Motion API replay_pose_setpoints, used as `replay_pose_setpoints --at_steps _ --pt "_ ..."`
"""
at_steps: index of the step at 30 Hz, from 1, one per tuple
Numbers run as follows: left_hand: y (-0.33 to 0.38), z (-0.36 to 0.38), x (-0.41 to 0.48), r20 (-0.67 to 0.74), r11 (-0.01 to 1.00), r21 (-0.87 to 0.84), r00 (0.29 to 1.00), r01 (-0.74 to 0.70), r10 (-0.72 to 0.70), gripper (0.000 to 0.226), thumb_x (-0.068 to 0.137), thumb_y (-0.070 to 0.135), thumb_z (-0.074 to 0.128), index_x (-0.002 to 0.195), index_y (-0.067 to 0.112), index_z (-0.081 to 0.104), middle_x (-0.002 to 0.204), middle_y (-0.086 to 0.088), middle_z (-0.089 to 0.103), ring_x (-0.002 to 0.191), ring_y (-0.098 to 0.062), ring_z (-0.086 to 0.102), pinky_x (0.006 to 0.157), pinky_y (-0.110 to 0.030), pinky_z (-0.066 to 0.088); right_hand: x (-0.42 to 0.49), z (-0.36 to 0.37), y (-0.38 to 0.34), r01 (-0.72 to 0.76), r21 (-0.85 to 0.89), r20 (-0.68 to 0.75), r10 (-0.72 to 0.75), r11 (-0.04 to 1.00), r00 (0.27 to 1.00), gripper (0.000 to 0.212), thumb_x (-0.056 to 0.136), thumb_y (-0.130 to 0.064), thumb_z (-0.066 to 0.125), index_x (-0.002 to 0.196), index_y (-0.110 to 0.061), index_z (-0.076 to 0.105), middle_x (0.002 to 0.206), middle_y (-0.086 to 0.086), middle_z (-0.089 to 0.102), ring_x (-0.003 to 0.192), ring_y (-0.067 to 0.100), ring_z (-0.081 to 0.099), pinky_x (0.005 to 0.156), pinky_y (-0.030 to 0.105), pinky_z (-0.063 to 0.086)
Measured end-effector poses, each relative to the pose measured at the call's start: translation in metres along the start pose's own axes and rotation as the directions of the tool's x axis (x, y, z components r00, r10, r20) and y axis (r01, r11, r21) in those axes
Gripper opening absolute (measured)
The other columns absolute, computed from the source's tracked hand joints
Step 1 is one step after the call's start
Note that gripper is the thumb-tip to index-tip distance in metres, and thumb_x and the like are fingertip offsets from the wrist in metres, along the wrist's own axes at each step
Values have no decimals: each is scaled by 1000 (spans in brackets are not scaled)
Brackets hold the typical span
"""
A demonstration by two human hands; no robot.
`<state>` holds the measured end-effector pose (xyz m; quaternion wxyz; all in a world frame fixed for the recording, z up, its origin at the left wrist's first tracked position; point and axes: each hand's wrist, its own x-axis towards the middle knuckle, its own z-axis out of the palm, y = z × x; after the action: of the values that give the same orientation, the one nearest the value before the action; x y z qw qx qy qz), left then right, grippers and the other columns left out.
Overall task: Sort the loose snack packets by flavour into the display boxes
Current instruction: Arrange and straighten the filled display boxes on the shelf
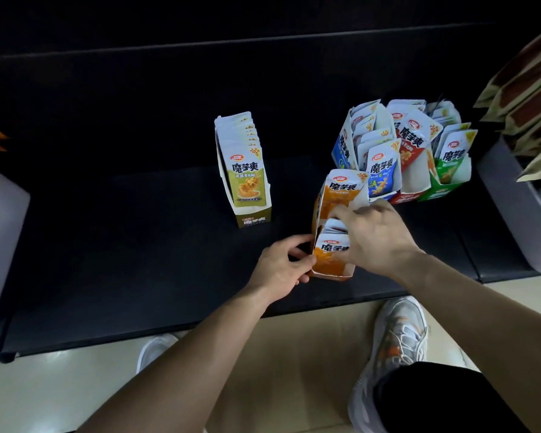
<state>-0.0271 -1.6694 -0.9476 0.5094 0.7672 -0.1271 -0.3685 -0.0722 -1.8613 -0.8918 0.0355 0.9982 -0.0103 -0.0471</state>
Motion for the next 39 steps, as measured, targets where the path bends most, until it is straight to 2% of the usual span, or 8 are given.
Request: replay_pose_setpoints --at_steps 5,10,16,20,24,30,34,39 --pt "0 1 0 -5 1000 -20 1000 12 -12 45 96 24 65 138 35 56 103 6 69 75 -18 74 65 -25 59 18 0 17 -62 -44 -153 54 997 987 63 56 -46 92 102 -18 60 66 6 68 68 27 69 81 40 48" --pt "1 0 -1 12 1000 -10 1000 8 -7 45 96 25 64 139 36 54 104 7 69 76 -18 74 66 -26 60 29 2 22 -62 -34 -164 56 997 985 70 62 -47 90 116 -16 59 104 11 71 101 33 64 90 47 46" --pt "1 0 -1 11 1000 -9 1000 8 -8 45 97 26 63 139 37 54 102 9 69 77 -18 74 63 -20 55 28 0 19 -153 -54 -220 138 987 966 83 60 -49 86 125 -14 49 128 16 45 111 38 45 93 51 40" --pt "1 -1 -1 6 1000 -8 1000 10 -10 45 97 26 64 139 37 54 102 9 69 76 -17 74 62 -18 53 34 -10 24 -112 184 -108 134 976 985 92 68 -52 74 142 -18 32 142 10 38 128 33 42 104 50 35" --pt "1 -1 -1 0 1000 -13 1000 16 -16 45 97 26 64 139 37 54 103 8 69 76 -17 74 61 -16 51 45 -19 33 -120 279 2 125 953 992 88 77 -43 74 148 -25 23 136 9 50 123 31 48 102 46 38" --pt "3 0 0 7 1000 -22 1000 16 -16 44 97 27 64 138 39 55 102 7 69 77 -18 74 62 -16 52 47 -16 26 -101 52 -1 101 994 995 75 87 -46 68 148 -22 31 141 8 46 131 32 41 108 50 34" --pt "3 1 1 7 1000 -19 1000 18 -18 43 96 27 64 137 39 55 101 7 70 76 -17 74 63 -16 51 47 -14 26 -76 90 -2 77 993 997 75 86 -42 66 148 -18 31 140 8 44 130 30 42 106 48 36" --pt "1 2 1 4 1000 -13 1000 12 -12 44 97 28 64 138 39 54 102 8 70 75 -16 74 65 -19 52 50 -19 38 -28 101 32 25 995 999 89 75 -54 70 148 -22 29 137 6 46 127 28 43 103 45 38"
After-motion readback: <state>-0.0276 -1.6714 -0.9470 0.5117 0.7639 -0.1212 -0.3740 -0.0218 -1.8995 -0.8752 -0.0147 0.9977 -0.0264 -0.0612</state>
